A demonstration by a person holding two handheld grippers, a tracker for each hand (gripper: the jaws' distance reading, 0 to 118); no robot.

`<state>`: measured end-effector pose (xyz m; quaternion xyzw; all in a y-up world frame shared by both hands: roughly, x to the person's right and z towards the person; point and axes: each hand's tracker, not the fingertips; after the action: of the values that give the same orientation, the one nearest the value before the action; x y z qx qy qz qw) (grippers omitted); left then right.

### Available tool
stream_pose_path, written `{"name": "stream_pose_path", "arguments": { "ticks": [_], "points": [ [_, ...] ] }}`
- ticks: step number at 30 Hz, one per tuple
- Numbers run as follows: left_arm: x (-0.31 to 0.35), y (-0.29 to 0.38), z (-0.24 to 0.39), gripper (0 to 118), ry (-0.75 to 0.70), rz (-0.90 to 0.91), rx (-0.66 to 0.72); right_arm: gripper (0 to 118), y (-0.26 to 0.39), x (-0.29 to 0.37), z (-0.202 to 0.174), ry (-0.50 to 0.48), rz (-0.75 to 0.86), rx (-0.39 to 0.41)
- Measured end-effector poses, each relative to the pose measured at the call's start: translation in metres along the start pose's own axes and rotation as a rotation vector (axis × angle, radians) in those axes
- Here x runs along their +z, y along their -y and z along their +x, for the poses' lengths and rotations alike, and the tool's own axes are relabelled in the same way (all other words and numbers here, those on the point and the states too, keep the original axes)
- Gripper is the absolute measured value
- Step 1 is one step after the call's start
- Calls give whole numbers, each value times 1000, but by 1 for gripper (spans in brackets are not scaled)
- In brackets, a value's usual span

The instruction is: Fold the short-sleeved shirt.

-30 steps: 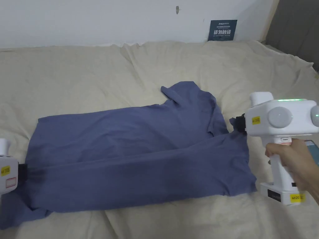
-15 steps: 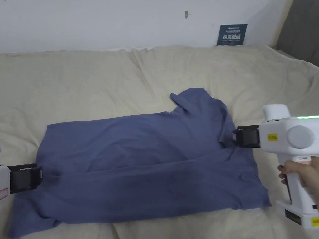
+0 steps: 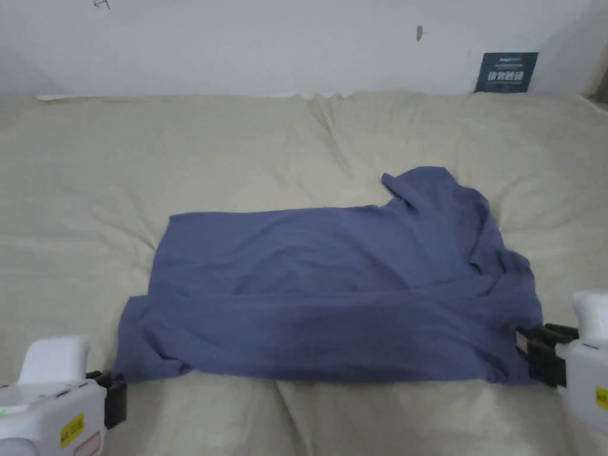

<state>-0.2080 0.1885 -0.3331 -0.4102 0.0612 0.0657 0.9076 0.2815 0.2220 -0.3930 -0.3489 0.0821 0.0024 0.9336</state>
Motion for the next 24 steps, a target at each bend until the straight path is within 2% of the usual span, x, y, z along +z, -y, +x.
{"name": "stream_pose_path", "arguments": {
  "ticks": [2,3,5,7,8,9,10,11,12,13,14,15,16,18,24],
  "points": [
    [6,8,-1,0,3,1,1,0,9,-1,4,-73,-39,-44],
    [7,9,-1,0,1,1,3,0,11,0,5,-83,-58,-37],
    [9,8,-3,0,9,1,7,0,18,-2,0,-51,-38,-28],
    [7,6,-2,0,-5,17,4,0,14,-1,5,-66,-33,-67],
    [3,3,-1,3,-17,2,-48,0,11,-1,8,-79,-33,-89],
    [-1,0,-1,8,-60,-4,-58,0,15,-2,0,-76,-29,-85],
    [-1,-3,1,8,-71,16,-53,0,14,0,1,-75,-23,-84],
    [-6,-8,-2,33,-60,25,-60,0,12,1,1,-72,-18,-83],
    [-11,-14,-5,69,-49,25,-53,0,10,1,2,-71,-18,-81],
    [-21,-21,-9,113,-26,8,-31,0,14,3,-3,-69,-16,-74],
    [-15,-31,-8,117,-17,74,-41,0,13,4,-3,-67,-14,-69],
    [-15,-33,-9,114,-32,-52,13,0,12,5,-3,-66,-16,-64],
    [-17,-42,-11,114,-28,10,-9,0,11,6,-2,-71,-24,-66],
    [-27,-41,-11,114,-26,24,6,0,16,9,-2,-103,-24,-127],
    [-75,-36,-20,113,-60,-100,46,0,23,7,-2,-90,-38,-114]
  ]
}}
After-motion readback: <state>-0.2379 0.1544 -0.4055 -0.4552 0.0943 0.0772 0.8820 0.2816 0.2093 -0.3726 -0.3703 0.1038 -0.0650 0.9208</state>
